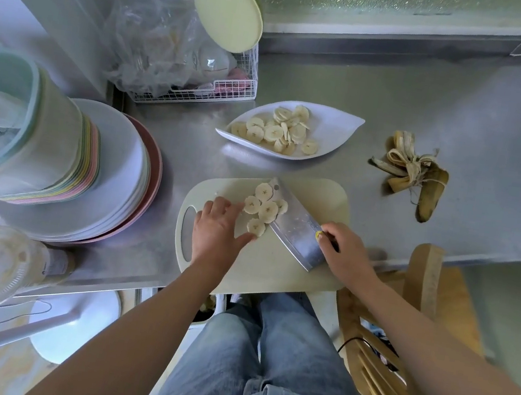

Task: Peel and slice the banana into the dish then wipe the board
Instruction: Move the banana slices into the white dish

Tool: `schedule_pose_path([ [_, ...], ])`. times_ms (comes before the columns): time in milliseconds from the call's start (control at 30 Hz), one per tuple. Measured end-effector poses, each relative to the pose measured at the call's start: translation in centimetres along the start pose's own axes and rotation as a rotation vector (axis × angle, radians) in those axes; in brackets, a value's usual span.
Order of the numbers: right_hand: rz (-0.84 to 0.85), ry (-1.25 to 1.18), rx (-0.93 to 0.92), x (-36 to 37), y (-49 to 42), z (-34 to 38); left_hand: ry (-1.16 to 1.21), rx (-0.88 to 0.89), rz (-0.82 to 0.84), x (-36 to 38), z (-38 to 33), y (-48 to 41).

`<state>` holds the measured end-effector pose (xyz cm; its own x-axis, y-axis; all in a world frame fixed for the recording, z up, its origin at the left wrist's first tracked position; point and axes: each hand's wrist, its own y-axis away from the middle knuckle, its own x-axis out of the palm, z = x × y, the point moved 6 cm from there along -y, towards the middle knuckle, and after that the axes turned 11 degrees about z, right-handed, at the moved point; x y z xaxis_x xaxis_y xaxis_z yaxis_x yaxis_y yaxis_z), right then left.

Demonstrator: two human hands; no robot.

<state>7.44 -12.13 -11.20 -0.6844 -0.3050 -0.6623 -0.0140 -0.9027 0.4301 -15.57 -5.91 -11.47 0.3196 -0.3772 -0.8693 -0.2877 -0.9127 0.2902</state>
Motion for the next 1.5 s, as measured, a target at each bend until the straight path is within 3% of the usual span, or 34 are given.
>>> schedule_pose_path([
  [467, 0.027, -0.079, 0.01, 0.4, 0.2, 0.0, 0.004, 0.008, -0.088, -0.1, 1.0, 0.6],
  [667, 0.09, -0.11, -0.01, 0.8, 0.2, 0.1, 0.034, -0.007, -0.032, -0.1, 0.7, 0.1],
  [1000, 0.147, -0.241, 0.034, 1.1, 0.3, -0.1, 0.036, 0.007, -0.079, -0.5, 0.6, 0.3],
  [1300, 0.191, -0.335, 0.075, -0.3, 0.9, -0.3, 0.146, 0.117, -0.098, -1.6, -1.5, -0.7],
  [1500, 0.065, -0.536, 0.078, -4.5, -0.1, 0.7, 0.152, 0.23, -0.25, -5.2, -4.9, -3.0],
])
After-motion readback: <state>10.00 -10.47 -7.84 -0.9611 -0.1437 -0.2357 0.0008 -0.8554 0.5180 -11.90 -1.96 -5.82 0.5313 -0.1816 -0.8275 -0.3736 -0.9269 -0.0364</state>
